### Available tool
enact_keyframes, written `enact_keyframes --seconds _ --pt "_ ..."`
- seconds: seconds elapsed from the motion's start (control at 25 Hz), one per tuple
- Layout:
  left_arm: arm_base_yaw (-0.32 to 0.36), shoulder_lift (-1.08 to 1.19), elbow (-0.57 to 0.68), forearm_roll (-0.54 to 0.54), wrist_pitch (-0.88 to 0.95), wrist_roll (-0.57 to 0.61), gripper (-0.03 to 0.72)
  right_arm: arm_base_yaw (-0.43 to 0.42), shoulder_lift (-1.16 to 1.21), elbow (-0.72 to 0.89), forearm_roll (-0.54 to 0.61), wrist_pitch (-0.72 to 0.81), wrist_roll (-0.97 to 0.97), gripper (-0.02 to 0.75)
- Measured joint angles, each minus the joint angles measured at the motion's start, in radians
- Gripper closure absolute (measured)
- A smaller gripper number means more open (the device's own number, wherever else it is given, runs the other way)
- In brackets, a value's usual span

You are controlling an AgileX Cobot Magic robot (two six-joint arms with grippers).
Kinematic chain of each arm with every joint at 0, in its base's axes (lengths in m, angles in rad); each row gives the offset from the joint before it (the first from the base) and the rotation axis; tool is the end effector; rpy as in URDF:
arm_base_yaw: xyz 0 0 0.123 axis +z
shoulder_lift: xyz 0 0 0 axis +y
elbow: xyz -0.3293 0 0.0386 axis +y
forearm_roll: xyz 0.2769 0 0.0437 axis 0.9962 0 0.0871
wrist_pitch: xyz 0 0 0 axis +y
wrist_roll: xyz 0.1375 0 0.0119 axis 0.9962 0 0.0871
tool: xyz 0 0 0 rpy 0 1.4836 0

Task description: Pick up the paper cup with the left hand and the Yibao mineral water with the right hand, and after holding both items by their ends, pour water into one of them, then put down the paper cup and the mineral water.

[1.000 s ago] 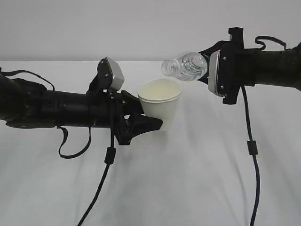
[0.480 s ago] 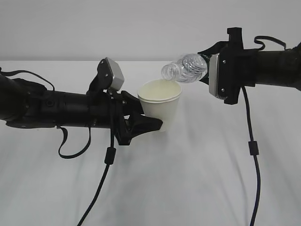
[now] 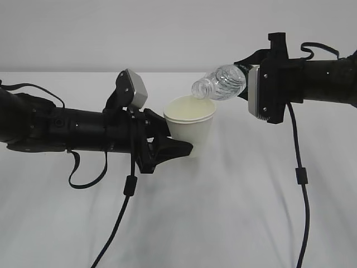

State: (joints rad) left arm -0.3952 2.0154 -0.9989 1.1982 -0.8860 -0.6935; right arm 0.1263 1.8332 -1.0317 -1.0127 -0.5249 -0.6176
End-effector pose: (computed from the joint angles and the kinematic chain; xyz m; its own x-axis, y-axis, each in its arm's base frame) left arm 0.3704 -0.2623 0.1445 -0.1574 0.3044 -0.9394 0.9470 0.3163 -0.0562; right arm 0.4499 0.1162 0.2118 0.4966 -0.8493 -0.1788 -0.4052 -0.0447 -0.9131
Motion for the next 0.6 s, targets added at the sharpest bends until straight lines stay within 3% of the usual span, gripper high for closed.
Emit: enact_keyframes --seconds 0.6 --pt "0.0 0.0 0.0 0.038 0.0 -0.029 0.291 0.0 0.0 -0.022 0.001 0.0 -0.025 0.281"
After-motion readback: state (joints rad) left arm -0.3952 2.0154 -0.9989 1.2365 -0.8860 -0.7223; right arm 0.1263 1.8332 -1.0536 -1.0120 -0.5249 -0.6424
